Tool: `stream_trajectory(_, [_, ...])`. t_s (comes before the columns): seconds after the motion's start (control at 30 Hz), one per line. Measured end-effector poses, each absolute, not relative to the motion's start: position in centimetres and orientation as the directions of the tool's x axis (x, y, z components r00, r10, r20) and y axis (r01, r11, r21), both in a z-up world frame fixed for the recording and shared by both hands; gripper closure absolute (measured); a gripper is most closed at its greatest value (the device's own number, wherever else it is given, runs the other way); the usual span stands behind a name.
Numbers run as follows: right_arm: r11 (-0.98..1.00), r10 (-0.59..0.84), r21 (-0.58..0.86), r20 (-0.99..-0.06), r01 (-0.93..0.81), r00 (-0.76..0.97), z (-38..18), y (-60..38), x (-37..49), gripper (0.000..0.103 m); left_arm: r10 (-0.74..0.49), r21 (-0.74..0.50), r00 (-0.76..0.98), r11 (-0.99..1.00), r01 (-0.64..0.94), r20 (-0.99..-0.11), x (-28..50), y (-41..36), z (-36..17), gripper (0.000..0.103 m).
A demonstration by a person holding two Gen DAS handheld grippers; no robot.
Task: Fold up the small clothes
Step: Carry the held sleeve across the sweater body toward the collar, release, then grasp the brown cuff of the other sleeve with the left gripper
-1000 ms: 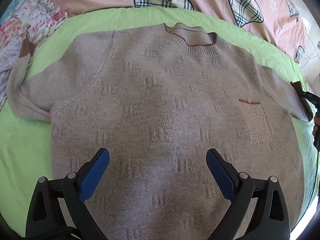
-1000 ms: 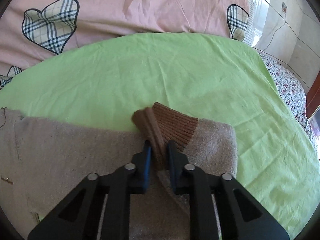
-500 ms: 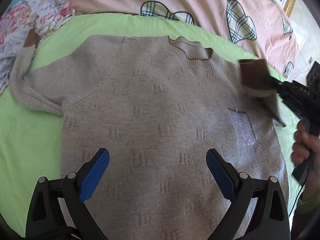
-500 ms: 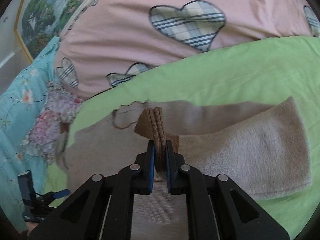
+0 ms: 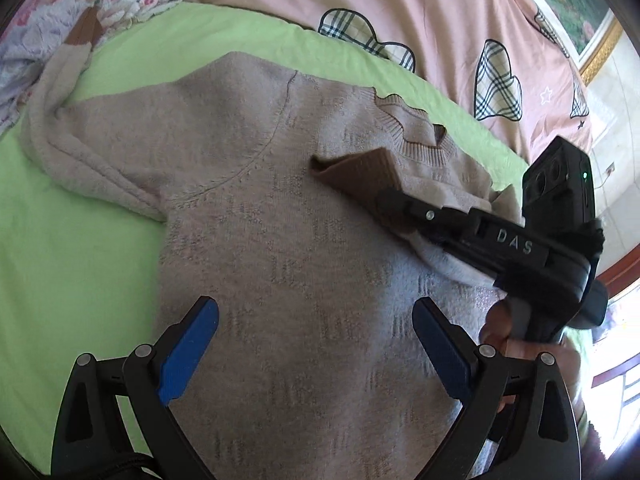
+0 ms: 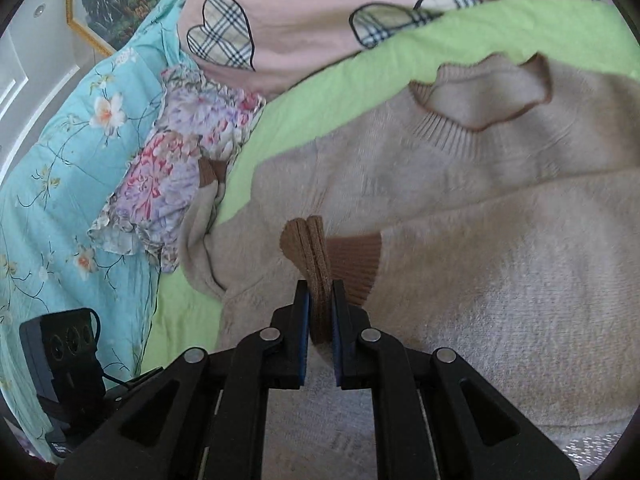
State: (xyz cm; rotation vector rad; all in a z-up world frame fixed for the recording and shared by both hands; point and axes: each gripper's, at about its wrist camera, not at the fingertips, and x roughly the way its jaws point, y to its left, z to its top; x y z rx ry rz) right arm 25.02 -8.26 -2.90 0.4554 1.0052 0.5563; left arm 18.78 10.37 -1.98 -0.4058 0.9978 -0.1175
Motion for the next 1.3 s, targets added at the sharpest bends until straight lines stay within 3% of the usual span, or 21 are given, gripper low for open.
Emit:
stream_trajectory(0.07, [0.763,0.635,0.616,-0.655,-0.197,0.409,-3.3,-8.7,25.0,0.085,-0.319,-0.422,0.530,0.903,-0.084,-0.786,20.0,10.4,-2.5,0.005])
stream_trajectory(0.2, [0.770,0.619,0.607,-0.634,-0.199,0.463,-1.8,-10.7,23.1,0.069,-0.401,-0.505,0.509,0.860,-0.078,-0.762,22.6,10.2,-3.2,0.005])
stream_trajectory(0.3, [0.793,0.580,0.583,-0.632,-0.178,0.514,-0.3,-13.3,21.1,0.067,-0.449,-0.550,0.498,0.832,-0.067,-0.741,24.5,9.7,-3.8,0.005])
stream_trajectory(0.5, [0.815,0.504,0.572,-0.627,-0.089,0.594,1.0,-17.9,16.4,0.067,-0.425,-0.509,0.505,0.860,-0.032,-0.751,27.7,7.8,-4.7,0.007])
stream_trajectory(0.53, [0.818,0.491,0.571,-0.629,-0.070,0.602,1.1,-18.5,15.6,0.067,-0.426,-0.504,0.512,0.863,-0.016,-0.746,28.1,7.6,-4.6,0.020])
stream_trajectory(0.57, [0.817,0.483,0.573,-0.630,-0.055,0.609,1.1,-18.9,15.0,0.067,-0.426,-0.495,0.514,0.869,0.002,-0.745,28.5,7.2,-4.6,0.049])
stream_trajectory(0.6, [0.816,0.475,0.576,-0.630,-0.040,0.615,1.1,-19.4,14.4,0.067,-0.424,-0.485,0.507,0.875,0.015,-0.750,28.7,6.9,-4.6,0.068])
stream_trajectory(0.63, [0.817,0.464,0.576,-0.632,-0.024,0.620,1.1,-19.8,13.9,0.067,-0.430,-0.478,0.492,0.878,0.030,-0.757,29.1,6.5,-4.8,0.096])
stream_trajectory(0.83, [0.849,0.395,0.529,-0.654,0.016,0.645,1.7,-21.9,12.5,0.067,-0.321,-0.364,0.628,0.929,0.064,-0.709,26.7,7.3,-1.4,0.096])
stream_trajectory(1.03, [0.880,0.242,0.451,-0.696,0.149,0.676,1.5,-26.6,13.6,0.062,-0.290,-0.349,0.602,0.937,0.019,-0.744,26.8,9.4,-3.6,0.096])
stream_trajectory(1.17, [0.898,0.101,0.367,-0.708,0.243,0.699,1.8,-29.9,16.1,0.038,-0.284,-0.398,0.685,0.917,-0.010,-0.671,25.3,10.1,-2.8,0.096])
stream_trajectory(1.3, [0.904,0.072,0.324,-0.758,0.280,0.648,0.5,-32.5,20.4,0.035,-0.281,-0.370,0.733,0.928,0.043,-0.619,23.2,9.4,-1.7,0.096])
